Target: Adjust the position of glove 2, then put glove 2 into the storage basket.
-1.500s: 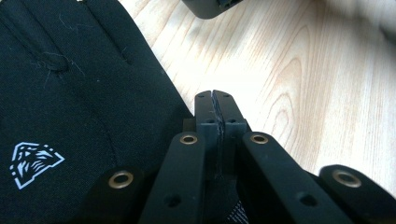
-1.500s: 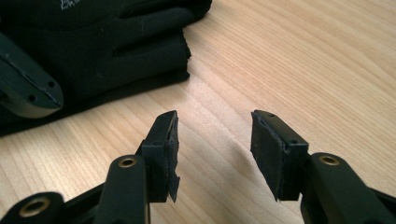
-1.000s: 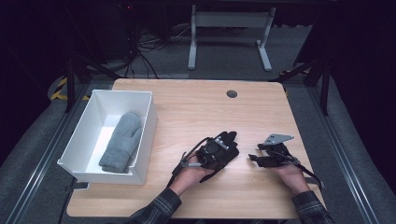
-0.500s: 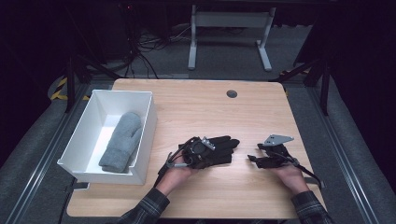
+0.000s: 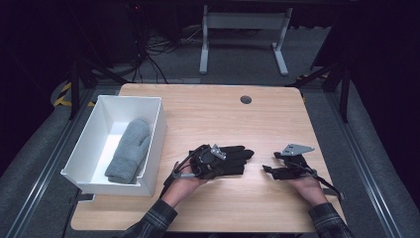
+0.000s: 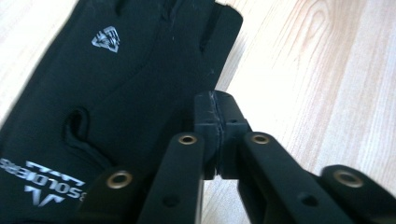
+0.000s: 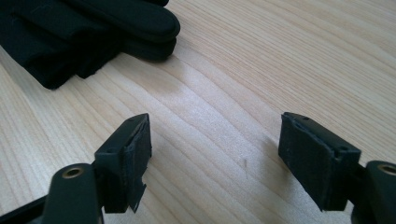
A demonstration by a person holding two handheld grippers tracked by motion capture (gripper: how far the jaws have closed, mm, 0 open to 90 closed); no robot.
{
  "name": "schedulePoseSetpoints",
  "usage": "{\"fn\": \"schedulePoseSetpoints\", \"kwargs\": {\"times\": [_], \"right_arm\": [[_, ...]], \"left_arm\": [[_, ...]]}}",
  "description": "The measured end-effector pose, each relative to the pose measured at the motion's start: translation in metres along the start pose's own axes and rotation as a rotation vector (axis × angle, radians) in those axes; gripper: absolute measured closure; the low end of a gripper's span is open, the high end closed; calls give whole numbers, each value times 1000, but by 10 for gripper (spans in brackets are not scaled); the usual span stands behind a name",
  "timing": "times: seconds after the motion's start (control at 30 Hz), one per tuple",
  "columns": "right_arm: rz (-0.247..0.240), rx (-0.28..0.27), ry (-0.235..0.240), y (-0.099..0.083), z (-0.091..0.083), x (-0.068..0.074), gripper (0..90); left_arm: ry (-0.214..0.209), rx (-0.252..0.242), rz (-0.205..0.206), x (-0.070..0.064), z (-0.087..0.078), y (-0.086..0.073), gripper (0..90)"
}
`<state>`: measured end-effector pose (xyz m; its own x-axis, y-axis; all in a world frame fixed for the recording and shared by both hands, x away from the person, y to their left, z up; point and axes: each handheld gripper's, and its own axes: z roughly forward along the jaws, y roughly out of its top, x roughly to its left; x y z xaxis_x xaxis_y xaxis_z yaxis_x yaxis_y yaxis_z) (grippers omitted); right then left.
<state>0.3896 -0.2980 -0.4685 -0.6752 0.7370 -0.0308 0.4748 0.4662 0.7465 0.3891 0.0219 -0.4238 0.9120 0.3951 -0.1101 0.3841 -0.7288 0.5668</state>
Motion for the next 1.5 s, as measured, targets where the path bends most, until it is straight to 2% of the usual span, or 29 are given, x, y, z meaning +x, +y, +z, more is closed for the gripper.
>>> {"fn": "schedulePoseSetpoints", "kwargs": {"times": [0.03, 0.1, 0.13, 0.23, 0.4, 0.5, 0.6, 0.7, 0.8, 0.93, 1.07, 1.2, 1.37, 1.5], "right_arm": [[1, 2, -3, 0, 0, 0, 240], [4, 5, -7, 0, 0, 0, 235], [3, 5, -8, 0, 0, 0, 235], [3, 5, -8, 0, 0, 0, 234], [4, 5, -7, 0, 0, 0, 233], [4, 5, -7, 0, 0, 0, 234], [4, 5, -7, 0, 0, 0, 233], [4, 5, -7, 0, 0, 0, 234], [4, 5, -7, 0, 0, 0, 233], [4, 5, -7, 0, 0, 0, 233], [3, 5, -7, 0, 0, 0, 233], [3, 5, -7, 0, 0, 0, 233], [4, 5, -7, 0, 0, 0, 233], [4, 5, -7, 0, 0, 0, 233]], "left_arm": [[5, -7, 12, 1, -3, 2, 834], [12, -20, 30, 4, -7, 5, 752], [10, -13, 36, 7, -9, 7, 709], [46, -18, 67, 12, -13, 11, 563], [53, 0, 86, 26, -13, 19, 425], [57, -10, 139, 33, -10, 23, 328], [41, -8, 146, 40, -3, 26, 264], [24, 4, 126, 46, 7, 26, 206], [22, 30, 146, 50, 14, 26, 172], [-2, 20, 128, 56, 19, 24, 149], [-2, 8, 129, 60, 22, 22, 130], [-28, 0, 119, 65, 26, 19, 117], [-62, 12, 126, 66, 31, 14, 117], [-60, 25, 135, 64, 33, 13, 111]]}}
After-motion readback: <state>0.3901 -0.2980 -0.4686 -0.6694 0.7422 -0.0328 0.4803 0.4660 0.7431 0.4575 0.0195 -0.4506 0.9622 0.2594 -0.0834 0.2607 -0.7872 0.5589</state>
